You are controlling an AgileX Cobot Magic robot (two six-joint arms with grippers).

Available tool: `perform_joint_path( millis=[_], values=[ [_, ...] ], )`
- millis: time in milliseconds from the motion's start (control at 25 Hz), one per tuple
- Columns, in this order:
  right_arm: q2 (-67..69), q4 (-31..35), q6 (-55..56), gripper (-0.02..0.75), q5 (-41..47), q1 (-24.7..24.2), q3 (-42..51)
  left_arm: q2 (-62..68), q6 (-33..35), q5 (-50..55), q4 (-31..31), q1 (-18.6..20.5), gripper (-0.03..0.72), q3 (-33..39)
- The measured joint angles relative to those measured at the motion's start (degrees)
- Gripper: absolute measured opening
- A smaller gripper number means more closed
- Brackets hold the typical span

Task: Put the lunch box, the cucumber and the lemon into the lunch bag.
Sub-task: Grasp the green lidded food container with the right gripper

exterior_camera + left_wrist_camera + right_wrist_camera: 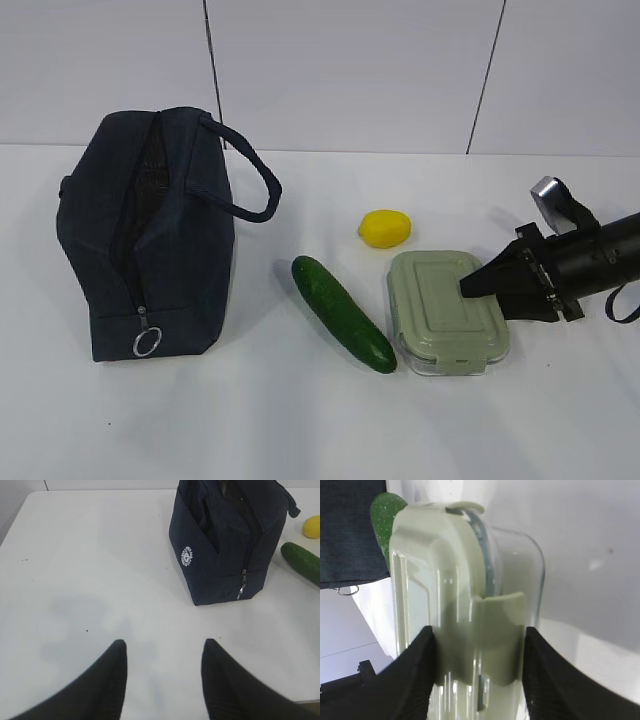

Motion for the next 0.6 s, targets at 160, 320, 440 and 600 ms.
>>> perform_joint_path(
  millis=[160,320,440,600],
  values=[
    [-0.61,-0.36,0.34,0.377,-0.46,0.0,-0.09,0.0,0.0,0.0,0.07,0.0,0.34,0.0],
    [-0.61,-0.44,0.62,0.377,-0.46,0.0,-0.09,1.27,0.0,0.09,-0.14,0.0,0.34,-3.24],
    [-0.61,-0.49,0.62,0.377,-0.46,0.0,-0.09,5.85,0.0,0.09,-0.25,0.0,0.34,-6.95],
    [-0.61,-0.49,0.62,0.377,-0.46,0.0,-0.09,15.51,0.0,-0.01,-2.26,0.0,0.34,-11.7]
  ],
)
